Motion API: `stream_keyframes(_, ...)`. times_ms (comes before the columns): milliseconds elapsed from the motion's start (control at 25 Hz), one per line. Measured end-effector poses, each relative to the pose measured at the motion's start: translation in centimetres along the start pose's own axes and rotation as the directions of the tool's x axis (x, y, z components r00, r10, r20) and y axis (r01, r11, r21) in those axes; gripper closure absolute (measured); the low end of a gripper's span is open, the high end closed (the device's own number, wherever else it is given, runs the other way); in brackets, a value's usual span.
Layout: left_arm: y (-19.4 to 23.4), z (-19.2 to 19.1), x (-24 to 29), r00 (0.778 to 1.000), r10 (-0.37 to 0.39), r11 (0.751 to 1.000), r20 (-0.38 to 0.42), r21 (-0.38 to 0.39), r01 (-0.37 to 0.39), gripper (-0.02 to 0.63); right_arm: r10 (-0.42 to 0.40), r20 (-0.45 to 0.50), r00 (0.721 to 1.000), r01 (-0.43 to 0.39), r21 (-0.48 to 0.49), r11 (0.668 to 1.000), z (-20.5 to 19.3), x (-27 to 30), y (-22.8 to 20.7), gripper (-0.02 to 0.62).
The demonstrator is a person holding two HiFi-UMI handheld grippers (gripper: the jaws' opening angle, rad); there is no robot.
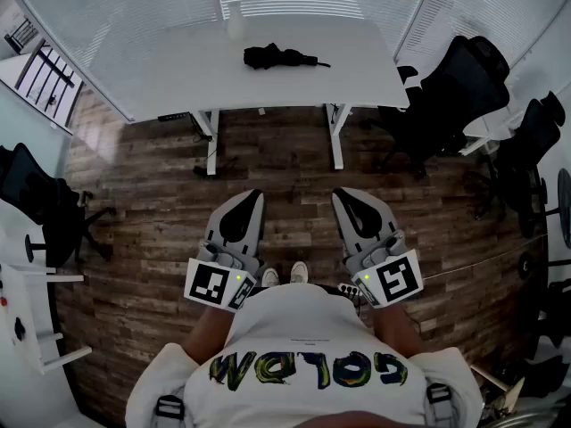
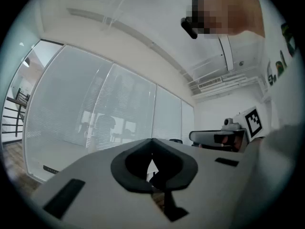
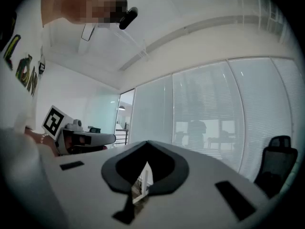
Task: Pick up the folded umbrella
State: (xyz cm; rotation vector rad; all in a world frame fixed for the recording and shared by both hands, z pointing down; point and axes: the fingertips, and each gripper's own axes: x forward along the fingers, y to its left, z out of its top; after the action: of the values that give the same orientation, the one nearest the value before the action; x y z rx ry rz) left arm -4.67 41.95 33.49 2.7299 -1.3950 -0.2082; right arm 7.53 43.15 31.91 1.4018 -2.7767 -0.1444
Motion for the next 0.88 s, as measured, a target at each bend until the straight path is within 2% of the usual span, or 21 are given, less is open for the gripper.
stream_keyframes(520,-2.3,-2.5,3.4,0.999,0.024,0.999,-0.021,-0.023,-0.025,0.597,0.002,-0.018,1.000,-0.001,0.033,0.999,-2.4,-1.3,-4.8,0.584)
stream_keyframes(880,0.9,-2.8,6.9,0.999,0.027,0.999,-0.023,-0.036,-0.028,0.597,0.010,-0.032,0.999,-0.009,0.032,0.999,-3.1,2.8,-6.8,0.584)
